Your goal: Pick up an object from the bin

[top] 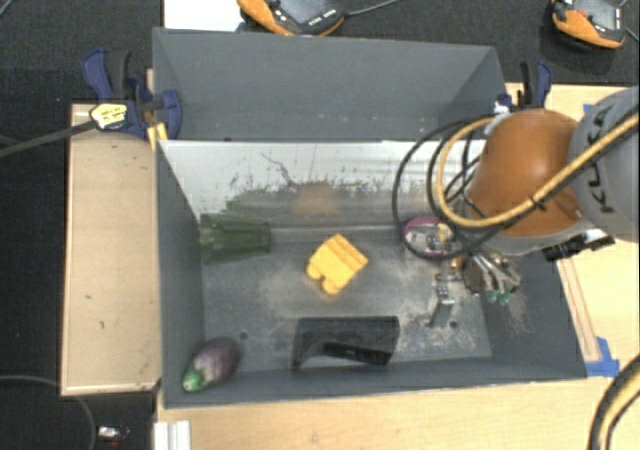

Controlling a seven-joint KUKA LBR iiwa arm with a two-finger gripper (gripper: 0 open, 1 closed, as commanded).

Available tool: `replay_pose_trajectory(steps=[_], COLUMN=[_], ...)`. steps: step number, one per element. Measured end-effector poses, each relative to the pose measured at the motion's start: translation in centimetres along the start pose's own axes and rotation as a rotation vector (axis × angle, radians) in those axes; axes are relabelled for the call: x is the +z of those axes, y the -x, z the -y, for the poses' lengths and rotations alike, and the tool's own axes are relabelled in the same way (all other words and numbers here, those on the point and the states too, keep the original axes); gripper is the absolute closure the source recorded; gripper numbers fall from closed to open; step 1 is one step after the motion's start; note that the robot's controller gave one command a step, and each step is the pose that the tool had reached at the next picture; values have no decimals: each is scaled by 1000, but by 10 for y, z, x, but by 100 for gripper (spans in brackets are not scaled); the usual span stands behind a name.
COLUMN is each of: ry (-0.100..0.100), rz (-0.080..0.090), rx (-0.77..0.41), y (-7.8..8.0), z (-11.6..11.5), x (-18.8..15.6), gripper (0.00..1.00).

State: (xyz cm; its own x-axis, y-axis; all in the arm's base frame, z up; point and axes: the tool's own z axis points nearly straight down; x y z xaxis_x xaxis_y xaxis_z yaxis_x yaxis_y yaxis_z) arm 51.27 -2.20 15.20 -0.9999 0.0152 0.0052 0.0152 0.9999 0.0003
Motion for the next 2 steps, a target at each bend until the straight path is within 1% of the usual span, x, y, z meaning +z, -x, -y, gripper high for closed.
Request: replay_pose_trajectory(steps=[1,2], ry=[0,2], rz=[8,2], rx=[-1,-196], y=[2,-28], z=[0,-84], x=[-4,79], gripper=[0,0])
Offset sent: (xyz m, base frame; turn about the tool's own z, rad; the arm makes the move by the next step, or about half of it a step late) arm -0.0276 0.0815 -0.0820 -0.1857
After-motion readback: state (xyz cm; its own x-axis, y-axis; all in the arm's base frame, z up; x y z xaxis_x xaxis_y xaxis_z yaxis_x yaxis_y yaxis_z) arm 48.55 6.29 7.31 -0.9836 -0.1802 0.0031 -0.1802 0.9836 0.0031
